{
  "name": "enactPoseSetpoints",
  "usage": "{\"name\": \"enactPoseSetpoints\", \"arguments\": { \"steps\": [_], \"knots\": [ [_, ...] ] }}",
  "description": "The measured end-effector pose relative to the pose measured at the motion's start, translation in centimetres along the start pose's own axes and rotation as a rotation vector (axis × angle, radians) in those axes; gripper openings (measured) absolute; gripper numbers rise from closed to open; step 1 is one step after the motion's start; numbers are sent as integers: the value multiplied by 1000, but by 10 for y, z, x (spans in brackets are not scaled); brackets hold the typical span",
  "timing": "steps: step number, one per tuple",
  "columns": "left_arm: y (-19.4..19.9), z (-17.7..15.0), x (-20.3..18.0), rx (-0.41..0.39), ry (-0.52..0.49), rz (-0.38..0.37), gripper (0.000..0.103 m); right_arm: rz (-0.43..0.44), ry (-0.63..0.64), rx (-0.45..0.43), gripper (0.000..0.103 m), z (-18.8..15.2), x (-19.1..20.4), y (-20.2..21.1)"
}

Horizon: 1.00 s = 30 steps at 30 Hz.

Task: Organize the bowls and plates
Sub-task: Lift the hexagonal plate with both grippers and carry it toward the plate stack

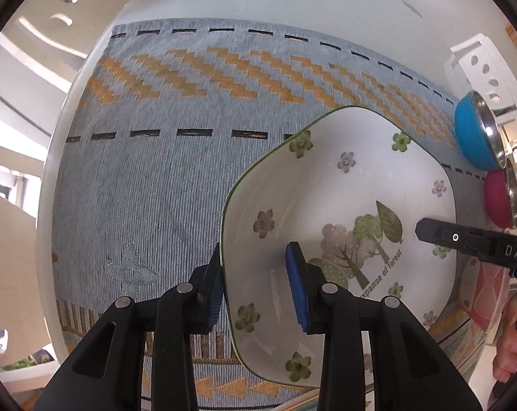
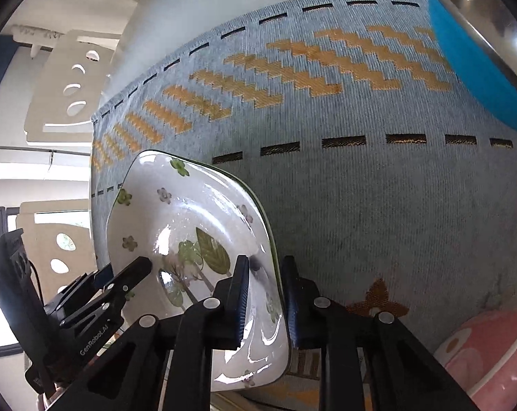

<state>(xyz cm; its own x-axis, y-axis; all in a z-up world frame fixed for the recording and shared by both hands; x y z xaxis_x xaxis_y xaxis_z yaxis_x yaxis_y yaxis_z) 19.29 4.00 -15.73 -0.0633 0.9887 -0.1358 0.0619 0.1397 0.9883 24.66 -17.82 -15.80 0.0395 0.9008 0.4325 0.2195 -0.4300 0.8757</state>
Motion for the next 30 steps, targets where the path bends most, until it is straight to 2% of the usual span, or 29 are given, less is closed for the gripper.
{"name": "enactPoseSetpoints", "arguments": {
  "steps": [14,30],
  "knots": [
    [37,6,10,-24,-6,26,33,-24,1,3,21,-2,30,20],
    [61,-23,-1,-60,-31,33,33,-13,-5,-17,22,-29,47,53]
  ]
}}
Point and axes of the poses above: each gripper's, at about its wrist camera, not at the fingertips, and y roughly against the way its jaws point, x to its left, z to its top, the point moved 1 cm from there along -y, roughly the way its jaws point, and after that the axes turned 14 degrees about x, right-handed, at the moved point
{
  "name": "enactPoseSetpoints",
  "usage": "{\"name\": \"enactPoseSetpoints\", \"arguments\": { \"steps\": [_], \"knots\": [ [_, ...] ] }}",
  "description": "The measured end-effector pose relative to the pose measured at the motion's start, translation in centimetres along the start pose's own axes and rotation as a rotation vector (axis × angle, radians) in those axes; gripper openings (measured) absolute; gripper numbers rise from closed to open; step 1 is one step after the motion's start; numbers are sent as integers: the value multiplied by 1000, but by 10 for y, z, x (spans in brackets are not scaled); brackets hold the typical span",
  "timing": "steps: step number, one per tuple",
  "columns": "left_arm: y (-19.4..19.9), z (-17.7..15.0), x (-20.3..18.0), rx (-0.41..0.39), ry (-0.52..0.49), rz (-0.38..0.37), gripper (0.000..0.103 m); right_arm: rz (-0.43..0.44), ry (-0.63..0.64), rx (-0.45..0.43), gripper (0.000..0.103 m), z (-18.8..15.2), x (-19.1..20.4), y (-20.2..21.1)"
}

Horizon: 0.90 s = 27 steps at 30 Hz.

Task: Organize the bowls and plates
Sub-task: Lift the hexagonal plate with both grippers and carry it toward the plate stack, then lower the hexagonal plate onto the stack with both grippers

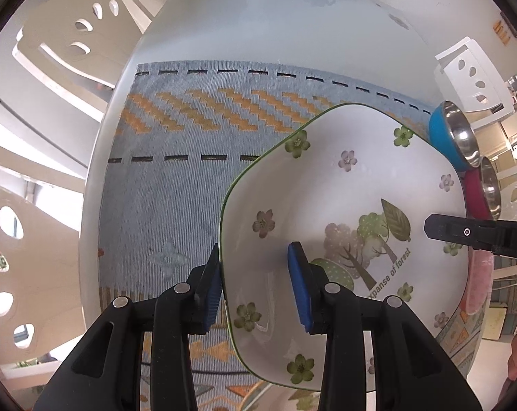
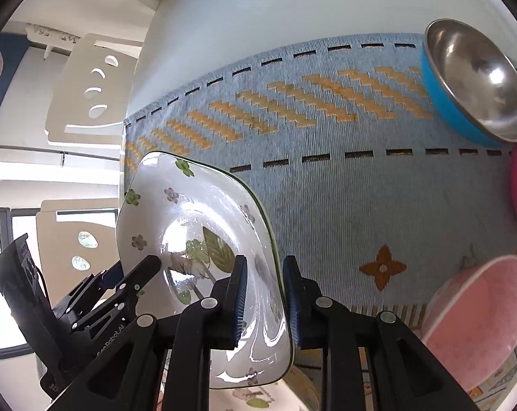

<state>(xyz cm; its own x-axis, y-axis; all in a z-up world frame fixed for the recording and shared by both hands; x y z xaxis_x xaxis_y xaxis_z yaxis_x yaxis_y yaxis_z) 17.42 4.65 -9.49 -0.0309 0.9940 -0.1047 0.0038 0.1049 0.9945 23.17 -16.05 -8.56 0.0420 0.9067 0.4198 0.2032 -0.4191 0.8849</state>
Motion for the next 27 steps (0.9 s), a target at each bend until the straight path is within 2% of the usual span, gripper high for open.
{"name": "enactPoseSetpoints", "arguments": {
  "steps": [6,10,27],
  "knots": [
    [11,-17,-2,-7,-1,14,33,11,2,-2,22,-16,4,7],
    [11,-35,1,9,22,-5,33,-11,18,15,22,-29,8,4],
    [5,-106,-4,52,5,1,33,0,19,86,23,-95,3,-26]
  ]
}}
Point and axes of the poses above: each gripper's, at about its wrist camera, not at the fingertips, and y roughly against the way its jaws point, x to its left, z to its top, the point moved 1 cm from there along -y, roughly the way its jaws point, and after that the axes turned 14 degrees about x, right-handed, at the moved point
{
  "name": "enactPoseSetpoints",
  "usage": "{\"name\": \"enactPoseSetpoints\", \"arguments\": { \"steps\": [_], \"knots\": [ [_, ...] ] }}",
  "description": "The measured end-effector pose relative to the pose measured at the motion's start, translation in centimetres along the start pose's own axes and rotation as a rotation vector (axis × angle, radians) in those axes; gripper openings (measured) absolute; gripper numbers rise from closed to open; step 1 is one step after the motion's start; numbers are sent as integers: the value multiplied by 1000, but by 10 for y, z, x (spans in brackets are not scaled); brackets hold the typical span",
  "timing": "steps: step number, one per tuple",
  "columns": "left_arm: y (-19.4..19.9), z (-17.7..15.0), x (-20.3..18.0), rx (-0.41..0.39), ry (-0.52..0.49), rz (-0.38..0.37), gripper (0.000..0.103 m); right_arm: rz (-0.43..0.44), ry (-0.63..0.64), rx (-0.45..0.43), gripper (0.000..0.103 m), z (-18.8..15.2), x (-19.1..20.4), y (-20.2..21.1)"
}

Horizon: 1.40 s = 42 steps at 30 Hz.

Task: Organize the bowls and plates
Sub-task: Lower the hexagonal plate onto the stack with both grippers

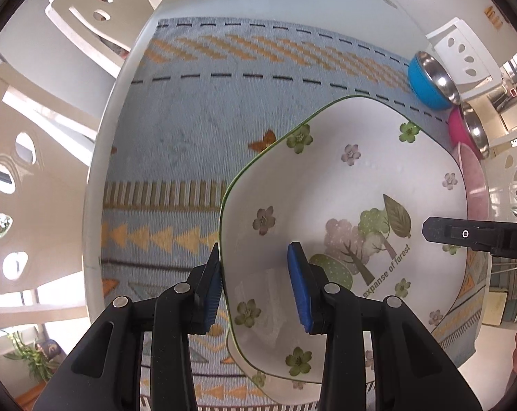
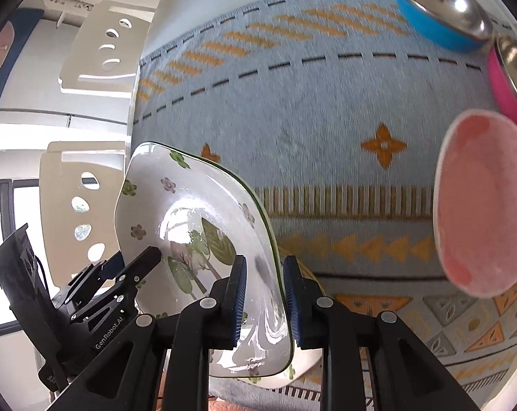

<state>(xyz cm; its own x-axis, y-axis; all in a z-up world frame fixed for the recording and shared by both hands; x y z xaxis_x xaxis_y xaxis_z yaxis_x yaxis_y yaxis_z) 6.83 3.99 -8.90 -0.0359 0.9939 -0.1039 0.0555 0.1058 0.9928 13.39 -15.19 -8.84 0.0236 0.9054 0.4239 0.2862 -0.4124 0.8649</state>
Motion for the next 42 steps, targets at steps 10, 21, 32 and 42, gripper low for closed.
{"name": "enactPoseSetpoints", "arguments": {
  "steps": [10,21,32,42],
  "knots": [
    [-14,-31,-2,35,-15,-8,33,-13,-19,28,23,-32,-9,-27],
    [-27,-48,-2,59,-43,-19,32,-4,-54,75,23,-60,-23,-63],
    [-22,-51,-11,26,-107,10,32,35,-70,78,26,-65,-28,-68],
    [-23,-48,-12,22,-87,42,33,62,-79,89,29,-70,-33,-60]
  ]
}}
Point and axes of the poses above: each gripper's, at about its wrist camera, not at the fingertips, and y roughly against the way its jaws point, x to its left, z to its top, the point moved 1 cm from there along -y, roughly the way its jaws point, and after that the axes turned 14 degrees about x, right-handed, at the moved point
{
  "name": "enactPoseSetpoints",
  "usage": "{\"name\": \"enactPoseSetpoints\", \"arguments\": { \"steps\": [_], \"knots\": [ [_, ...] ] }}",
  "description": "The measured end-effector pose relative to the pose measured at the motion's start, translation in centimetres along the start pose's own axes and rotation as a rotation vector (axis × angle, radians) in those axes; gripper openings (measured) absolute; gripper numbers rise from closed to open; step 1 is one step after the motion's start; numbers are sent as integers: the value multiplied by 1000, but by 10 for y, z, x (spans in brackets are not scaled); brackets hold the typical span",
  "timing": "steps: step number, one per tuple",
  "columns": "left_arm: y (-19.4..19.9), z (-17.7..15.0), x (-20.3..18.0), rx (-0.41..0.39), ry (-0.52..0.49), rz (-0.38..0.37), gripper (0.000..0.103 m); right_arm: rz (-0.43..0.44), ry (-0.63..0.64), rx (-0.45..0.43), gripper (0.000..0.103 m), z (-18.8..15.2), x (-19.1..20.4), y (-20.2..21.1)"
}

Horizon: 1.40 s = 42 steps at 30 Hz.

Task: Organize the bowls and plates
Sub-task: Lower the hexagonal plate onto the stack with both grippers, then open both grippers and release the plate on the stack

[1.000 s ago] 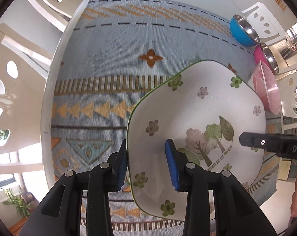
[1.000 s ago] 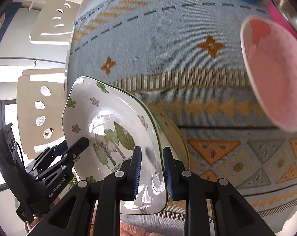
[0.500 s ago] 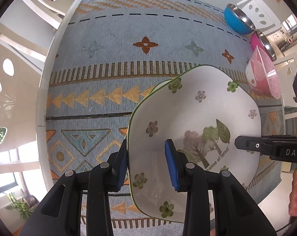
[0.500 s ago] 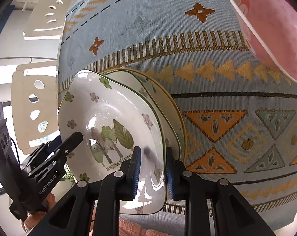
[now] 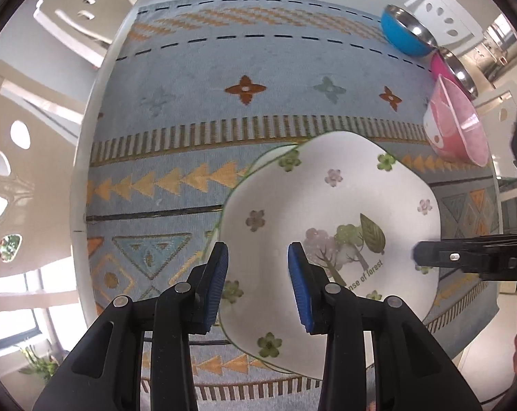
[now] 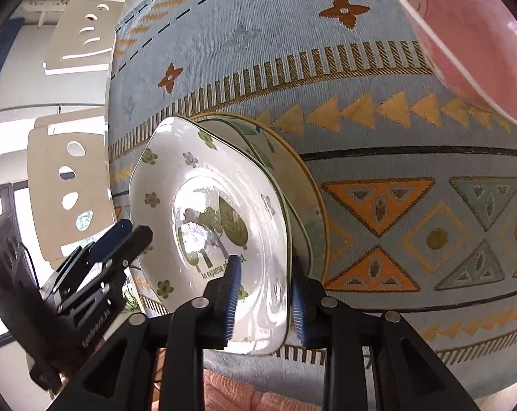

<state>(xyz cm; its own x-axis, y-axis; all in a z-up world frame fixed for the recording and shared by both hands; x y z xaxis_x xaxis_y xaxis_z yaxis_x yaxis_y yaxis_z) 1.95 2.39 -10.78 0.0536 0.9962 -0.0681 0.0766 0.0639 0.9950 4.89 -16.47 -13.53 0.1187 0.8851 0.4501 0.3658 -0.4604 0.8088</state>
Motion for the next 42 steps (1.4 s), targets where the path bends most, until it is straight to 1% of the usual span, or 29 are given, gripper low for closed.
{"name": "enactPoseSetpoints", "arguments": {
  "steps": [3,6,12,15,16,18,20,28,31,37,42],
  "knots": [
    [1,0,8,-3,18,13,34,-29,7,-11,31,-3,-1,7],
    [1,1,11,9,37,9,34,-34,22,-10,31,-4,0,9],
    [2,1,8,9,51,19,34,-51,44,-4,31,-6,4,7],
    [3,2,6,6,57,18,34,-80,66,-15,32,-7,8,9],
    [4,2,5,3,58,17,34,-86,71,-19,34,-9,7,11],
    [6,4,2,-2,59,17,34,-97,91,-33,46,-10,8,15],
    [7,5,-2,-1,58,18,34,-110,110,-49,49,-13,8,19],
    [10,10,-25,2,59,15,34,-120,179,-63,49,-20,6,32],
    [15,14,-36,-4,55,17,34,-109,215,-73,49,-26,3,41],
    [24,24,-60,-17,49,16,34,-95,269,-119,49,-35,-8,62],
    [29,35,-82,-17,37,15,34,-81,285,-160,49,-36,-23,83]
  ]
}}
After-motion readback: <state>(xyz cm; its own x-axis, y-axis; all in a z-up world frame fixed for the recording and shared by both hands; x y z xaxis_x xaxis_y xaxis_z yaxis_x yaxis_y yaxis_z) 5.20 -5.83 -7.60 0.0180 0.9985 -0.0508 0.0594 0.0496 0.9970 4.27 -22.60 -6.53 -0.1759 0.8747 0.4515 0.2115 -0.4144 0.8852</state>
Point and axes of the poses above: each gripper's, at about its wrist camera, not at the fingertips, and y roughly against the way its jaws point, x to its left, z to its top, the point moved 1 cm from there along -y, roughly the way its jaws point, and after that the axes turned 14 degrees about x, right-handed, at the moved point
